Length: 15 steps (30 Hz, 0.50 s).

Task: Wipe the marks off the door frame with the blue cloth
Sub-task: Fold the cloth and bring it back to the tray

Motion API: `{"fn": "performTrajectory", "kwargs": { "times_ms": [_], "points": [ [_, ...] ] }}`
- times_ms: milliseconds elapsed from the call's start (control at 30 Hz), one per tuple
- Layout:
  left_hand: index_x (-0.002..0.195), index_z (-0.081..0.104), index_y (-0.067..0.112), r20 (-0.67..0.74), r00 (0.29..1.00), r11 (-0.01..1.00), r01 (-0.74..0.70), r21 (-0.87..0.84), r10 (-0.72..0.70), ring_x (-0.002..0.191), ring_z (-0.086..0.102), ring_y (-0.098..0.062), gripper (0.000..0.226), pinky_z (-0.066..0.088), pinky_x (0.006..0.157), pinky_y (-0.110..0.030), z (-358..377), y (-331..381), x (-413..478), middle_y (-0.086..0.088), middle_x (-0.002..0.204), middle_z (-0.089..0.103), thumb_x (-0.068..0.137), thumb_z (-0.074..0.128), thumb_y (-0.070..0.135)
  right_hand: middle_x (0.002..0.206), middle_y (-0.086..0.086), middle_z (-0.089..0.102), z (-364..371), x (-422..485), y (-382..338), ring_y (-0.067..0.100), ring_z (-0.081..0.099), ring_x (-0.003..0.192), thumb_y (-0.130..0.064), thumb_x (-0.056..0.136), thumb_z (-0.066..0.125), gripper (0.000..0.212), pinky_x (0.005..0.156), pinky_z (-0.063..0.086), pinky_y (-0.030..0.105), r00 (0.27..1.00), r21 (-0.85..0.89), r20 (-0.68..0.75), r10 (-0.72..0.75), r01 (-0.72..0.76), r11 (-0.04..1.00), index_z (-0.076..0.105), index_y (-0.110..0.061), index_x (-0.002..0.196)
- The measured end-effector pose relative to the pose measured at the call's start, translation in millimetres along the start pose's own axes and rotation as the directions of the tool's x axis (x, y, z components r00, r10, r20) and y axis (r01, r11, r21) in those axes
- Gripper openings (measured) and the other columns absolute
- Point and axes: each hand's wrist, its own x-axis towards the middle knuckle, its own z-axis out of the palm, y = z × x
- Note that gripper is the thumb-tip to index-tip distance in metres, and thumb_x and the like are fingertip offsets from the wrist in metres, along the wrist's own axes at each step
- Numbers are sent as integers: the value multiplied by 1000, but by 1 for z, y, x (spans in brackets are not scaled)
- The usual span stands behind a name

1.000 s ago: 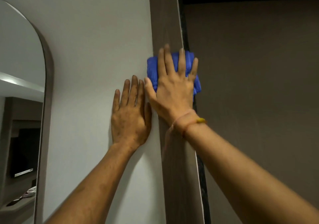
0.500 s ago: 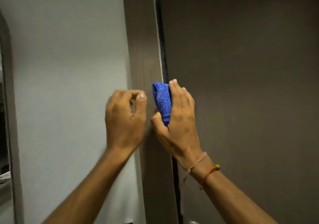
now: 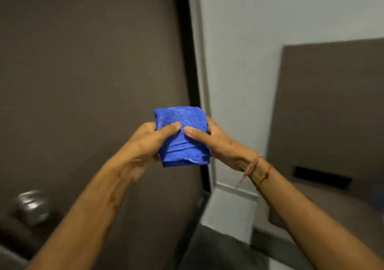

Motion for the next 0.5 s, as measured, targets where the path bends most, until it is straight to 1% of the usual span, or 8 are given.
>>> {"fn": "performTrajectory", "kwargs": {
  "times_ms": [33,67,167,233,300,333,400,500],
  "points": [
    [90,70,14,59,998,999,32,-21,-30,77,71,-19,16,56,77,-36,29,-13,13,-6,88,75,87,60,26,120,12,63,-30,-12,22,19,66,100,-26,88,62,45,90,56,34,995,73,-45,87,-83,994,49,-8,127],
    [92,69,14,122,990,997,77,-30,-73,79,71,-20,15,56,79,-38,65,-26,26,-7,90,74,88,60,25,110,9,68,-63,-30,45,16,68,91,-24,89,60,34,82,58,30,981,124,-112,159,-145,982,57,-9,119],
    [108,64,4,289,921,954,293,-69,-262,99,66,-34,24,50,94,-53,155,-60,59,-19,107,70,87,61,15,96,7,72,-137,-71,105,15,70,82,-21,87,64,26,76,59,28,910,232,-290,295,-232,945,66,-5,108],
    [113,61,4,393,838,903,428,-44,-379,101,64,-36,29,48,95,-57,221,-87,86,-19,108,69,84,61,6,87,4,75,-188,-93,144,13,71,76,-19,85,67,14,73,60,25,835,274,-402,375,-281,920,69,-10,96],
    [110,61,12,438,774,864,503,14,-458,90,66,-29,30,54,85,-50,266,-114,107,-11,98,70,82,60,1,74,-4,77,-222,-107,174,7,72,67,-16,85,68,3,60,59,19,767,303,-472,434,-321,897,67,-14,88],
    [107,61,18,465,736,843,537,43,-492,83,67,-24,31,56,76,-43,299,-133,124,-7,94,70,82,59,0,71,-7,77,-250,-113,199,6,72,66,-16,85,68,4,56,57,17,726,335,-505,467,-334,881,66,-15,88],
    [105,59,25,497,678,807,584,83,-542,80,67,-20,34,56,61,-33,349,-168,153,-4,96,70,82,60,0,74,-8,77,-290,-124,243,7,73,68,-21,83,71,12,55,56,18,646,380,-545,535,-379,844,63,-19,92],
    [108,57,20,490,660,793,599,113,-569,77,67,-20,30,56,52,-27,417,-227,197,-8,96,69,84,62,2,84,-3,74,-344,-135,311,4,71,67,-20,87,66,5,54,54,17,574,421,-540,616,-450,788,64,-20,90]
  ]
}}
